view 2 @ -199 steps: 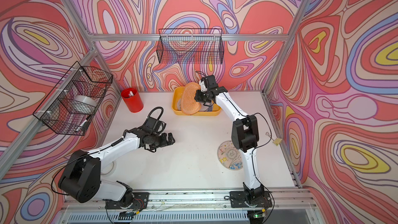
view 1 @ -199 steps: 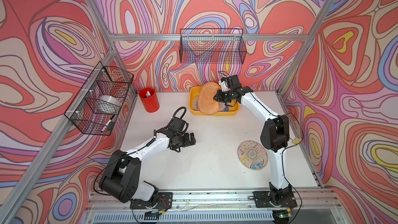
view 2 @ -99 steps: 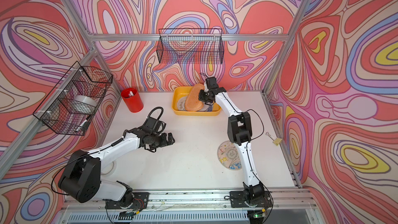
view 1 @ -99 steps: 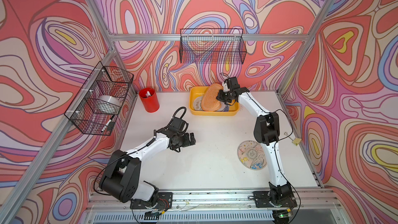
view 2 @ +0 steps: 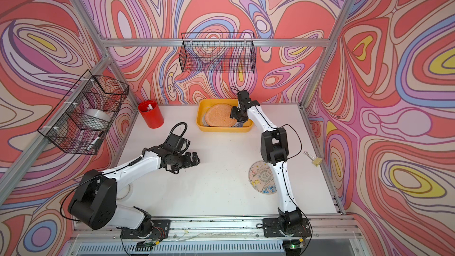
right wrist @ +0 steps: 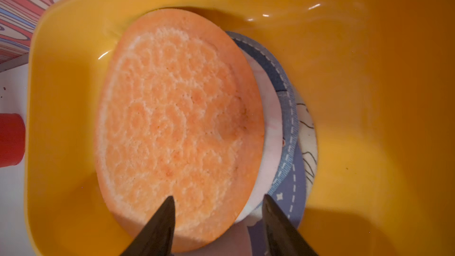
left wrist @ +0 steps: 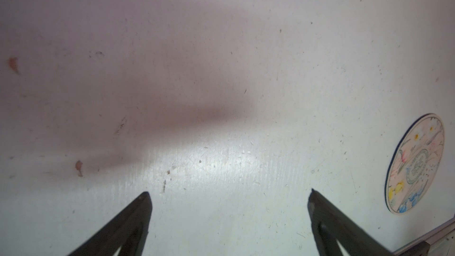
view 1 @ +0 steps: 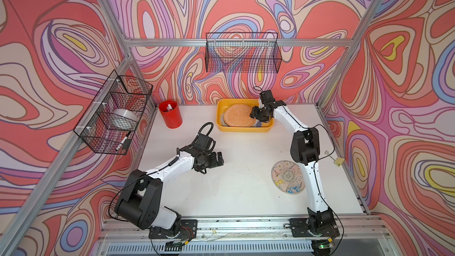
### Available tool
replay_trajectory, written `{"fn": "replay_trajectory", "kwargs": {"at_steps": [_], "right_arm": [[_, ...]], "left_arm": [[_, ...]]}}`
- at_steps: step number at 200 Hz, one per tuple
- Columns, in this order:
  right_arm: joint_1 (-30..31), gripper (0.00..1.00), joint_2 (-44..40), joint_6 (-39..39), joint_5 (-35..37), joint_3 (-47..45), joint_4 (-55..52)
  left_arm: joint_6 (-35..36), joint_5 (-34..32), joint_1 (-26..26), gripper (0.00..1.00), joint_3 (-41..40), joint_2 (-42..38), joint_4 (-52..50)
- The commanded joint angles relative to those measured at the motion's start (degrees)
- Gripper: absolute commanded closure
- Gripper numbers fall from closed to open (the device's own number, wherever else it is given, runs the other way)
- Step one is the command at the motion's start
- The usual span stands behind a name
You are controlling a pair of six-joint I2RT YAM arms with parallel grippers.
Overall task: Put the coasters into the storage box
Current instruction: Place the coaster in the storage box.
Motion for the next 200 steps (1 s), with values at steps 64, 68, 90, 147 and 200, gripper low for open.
{"fn": "replay_trajectory", "kwargs": {"at_steps": [64, 68, 90, 147, 200], "right_arm": [[-0.78, 0.23, -15.70, -2.01, 0.68, -13.05, -1.76], [-0.78, 0.22, -16.52, -2.07, 0.58, -14.19, -1.92], [-1.10, 0.16, -21.64, -1.79, 0.28, -20.69, -2.61], [-3.92, 0.02, -35.97, 2.47, -1.06, -41.53, -4.38], [-9.32, 0.02, -46.86, 5.80, 0.18, -55.92, -8.90]], "left_arm": [[1.41, 0.36, 0.28, 0.00, 3.44, 2.82, 0.80], [1.48, 0.31, 0.31, 0.00, 3.53, 2.96, 0.83], [1.93, 0.73, 0.30, 0.00, 3.80, 3.40, 0.85], [2.03, 1.58, 0.32, 0.00, 3.25, 3.97, 1.81], [2.26, 2.09, 0.28, 0.00, 2.52, 4.03, 2.43]]}}
